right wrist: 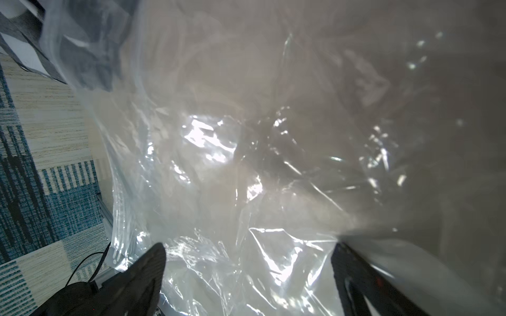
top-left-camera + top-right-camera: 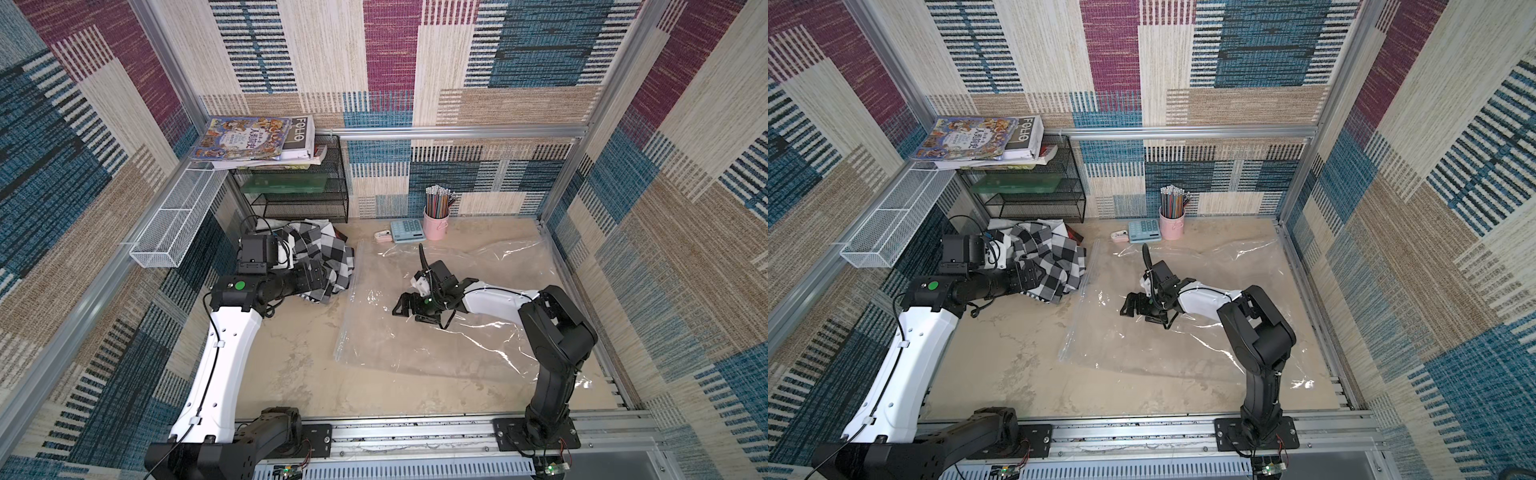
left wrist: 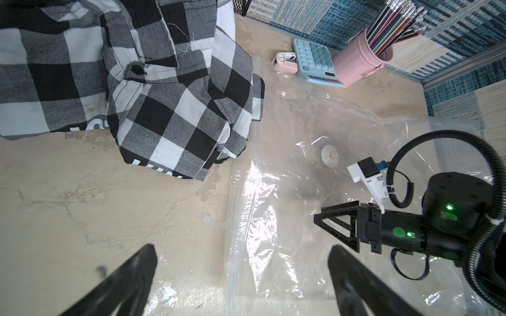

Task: Take the shirt out of the vacuum bag
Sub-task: Move the vacuum bag to the center of the board, then adjust the vacuum bag at the center of the board.

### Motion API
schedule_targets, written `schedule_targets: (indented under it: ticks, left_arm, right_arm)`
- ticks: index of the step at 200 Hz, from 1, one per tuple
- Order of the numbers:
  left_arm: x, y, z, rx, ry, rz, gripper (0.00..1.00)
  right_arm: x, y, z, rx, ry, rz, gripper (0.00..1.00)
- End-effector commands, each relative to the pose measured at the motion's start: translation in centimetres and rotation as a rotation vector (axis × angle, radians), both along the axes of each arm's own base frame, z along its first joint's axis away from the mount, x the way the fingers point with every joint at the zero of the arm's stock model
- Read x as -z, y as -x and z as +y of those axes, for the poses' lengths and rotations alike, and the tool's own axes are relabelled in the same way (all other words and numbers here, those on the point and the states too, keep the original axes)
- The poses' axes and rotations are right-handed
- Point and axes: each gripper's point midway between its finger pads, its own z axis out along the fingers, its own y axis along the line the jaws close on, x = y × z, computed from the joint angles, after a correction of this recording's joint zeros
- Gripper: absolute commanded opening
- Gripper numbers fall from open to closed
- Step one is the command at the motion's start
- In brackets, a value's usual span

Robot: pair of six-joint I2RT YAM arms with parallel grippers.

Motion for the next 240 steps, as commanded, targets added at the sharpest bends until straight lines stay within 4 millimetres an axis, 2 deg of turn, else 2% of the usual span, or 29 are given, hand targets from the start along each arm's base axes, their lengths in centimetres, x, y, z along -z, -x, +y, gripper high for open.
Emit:
schedule_targets:
  ticks: [1,63,79,90,117,142,164,187,198,215,226,240]
  left_arm:
    - [0.0,-0.1,-0.6,0.008,0.043,-0.008,1.0]
    - [-0.6,-0.8,-1.3,0.012,0.103,-0.048,1.0]
    - [-1.2,-1.1,-1.7,0.029,0.114,-0.068,1.0]
    - [-1.9,-1.3,-2.1,0.047,0.133,-0.1,1.0]
    - [-3.3,-1.8,-3.6,0.101,0.219,-0.172,1.0]
    - [-5.7,-1.6,-4.7,0.172,0.262,-0.266,1.0]
    - [-8.4,-1.6,-4.1,0.164,0.213,-0.415,1.0]
    - [-8.6,-2.6,-1.4,0.045,0.101,-0.494,1.0]
    - [-7.9,-3.4,-0.7,0.011,0.074,-0.495,1.0]
    - [-6.6,-4.4,-0.5,-0.014,0.1,-0.455,1.0]
    - [-5.9,-4.9,-1.4,0.004,0.161,-0.437,1.0]
    - [-4.8,-5.3,-2.4,0.027,0.246,-0.421,1.0]
  right_arm:
    - [0.8,1.3,-2.7,0.005,0.096,0.041,0.96]
    - [-7.1,-1.5,-3.9,-0.069,0.018,-0.146,0.96]
    - [-9.3,-2.3,-5.1,-0.053,0.021,-0.2,0.96]
    - [-10.9,-3.3,-7.2,-0.006,0.032,-0.244,0.96]
    - [-13.5,-5.5,-14.5,0.152,0.072,-0.316,0.96]
    - [-14.8,-6.2,-21.3,0.259,0.24,-0.41,0.96]
    - [-16.1,-6.7,-27.3,0.385,0.346,-0.49,0.96]
    - [-17.9,-6.7,-34.7,0.604,0.44,-0.593,0.96]
    - [-17.8,-6.4,-37.1,0.666,0.431,-0.628,0.96]
    - [-16.8,-6.0,-38.0,0.669,0.392,-0.616,0.96]
    - [-14.8,-5.7,-38.3,0.674,0.404,-0.548,0.96]
    - [-11.3,-5.0,-38.9,0.683,0.416,-0.446,0.96]
